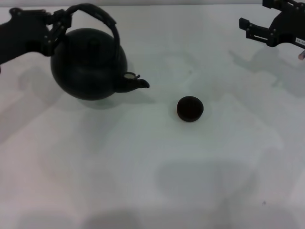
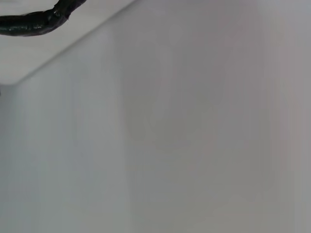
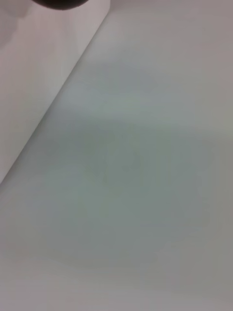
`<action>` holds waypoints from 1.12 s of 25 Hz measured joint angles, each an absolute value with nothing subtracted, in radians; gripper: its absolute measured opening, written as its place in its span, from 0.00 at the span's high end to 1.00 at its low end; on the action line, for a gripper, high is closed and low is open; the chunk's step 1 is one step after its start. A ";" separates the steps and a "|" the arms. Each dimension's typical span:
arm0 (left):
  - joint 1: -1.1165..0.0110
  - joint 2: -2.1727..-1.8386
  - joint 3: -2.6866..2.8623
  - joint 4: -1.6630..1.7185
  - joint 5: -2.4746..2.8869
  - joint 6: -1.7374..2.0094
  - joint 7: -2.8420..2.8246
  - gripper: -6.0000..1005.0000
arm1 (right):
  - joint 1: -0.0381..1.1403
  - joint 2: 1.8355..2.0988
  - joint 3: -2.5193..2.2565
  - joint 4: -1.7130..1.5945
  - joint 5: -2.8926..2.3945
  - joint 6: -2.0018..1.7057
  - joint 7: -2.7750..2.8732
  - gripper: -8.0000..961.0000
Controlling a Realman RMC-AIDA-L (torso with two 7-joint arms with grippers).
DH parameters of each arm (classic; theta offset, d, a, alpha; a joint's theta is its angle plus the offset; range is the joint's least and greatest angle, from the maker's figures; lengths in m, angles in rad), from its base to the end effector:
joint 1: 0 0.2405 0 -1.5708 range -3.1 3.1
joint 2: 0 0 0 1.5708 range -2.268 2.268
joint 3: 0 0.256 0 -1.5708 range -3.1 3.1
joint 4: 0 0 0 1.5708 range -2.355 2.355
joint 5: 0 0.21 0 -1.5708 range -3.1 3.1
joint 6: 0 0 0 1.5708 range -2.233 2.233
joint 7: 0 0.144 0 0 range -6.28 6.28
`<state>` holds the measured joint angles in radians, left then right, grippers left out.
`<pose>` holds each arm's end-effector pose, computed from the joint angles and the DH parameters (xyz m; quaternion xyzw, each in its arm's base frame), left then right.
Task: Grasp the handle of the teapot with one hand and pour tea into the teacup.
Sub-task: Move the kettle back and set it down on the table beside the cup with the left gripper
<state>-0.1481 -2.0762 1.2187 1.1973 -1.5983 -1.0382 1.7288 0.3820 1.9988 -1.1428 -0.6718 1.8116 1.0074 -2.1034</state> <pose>-0.2532 0.3324 0.0461 -0.8931 -0.1516 -0.2168 0.3640 0.2946 0.3686 0.0267 -0.8859 0.1523 0.2104 0.3844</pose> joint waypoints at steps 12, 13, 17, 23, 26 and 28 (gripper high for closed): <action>-0.119 -2.075 1.147 0.845 -1.969 -1.143 2.159 0.88 | 0.379 1.990 -1.143 -0.672 1.808 0.999 -2.079 0.10; -0.123 -2.075 1.143 0.816 -1.978 -1.146 2.184 0.88 | 0.379 1.990 -1.143 -0.672 1.808 0.998 -2.079 0.10; -0.149 -2.073 1.140 0.719 -2.013 -1.164 2.228 0.88 | 0.384 1.993 -1.145 -0.672 1.808 0.996 -2.078 0.10; -0.169 -2.075 1.138 0.664 -2.019 -1.205 2.235 0.87 | 0.389 1.997 -1.150 -0.670 1.807 0.984 -2.077 0.10; -0.182 -2.075 1.138 0.633 -2.021 -1.208 2.236 0.86 | 0.389 1.999 -1.151 -0.669 1.807 0.983 -2.077 0.10; -0.187 -2.075 1.139 0.623 -2.021 -1.209 2.236 0.86 | 0.389 2.000 -1.151 -0.666 1.807 0.983 -2.077 0.10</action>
<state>-0.1874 -2.0751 1.1385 0.6225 -2.0206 -1.2087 2.2360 0.3894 1.9996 -1.1505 -0.6662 1.8069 0.9832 -2.0770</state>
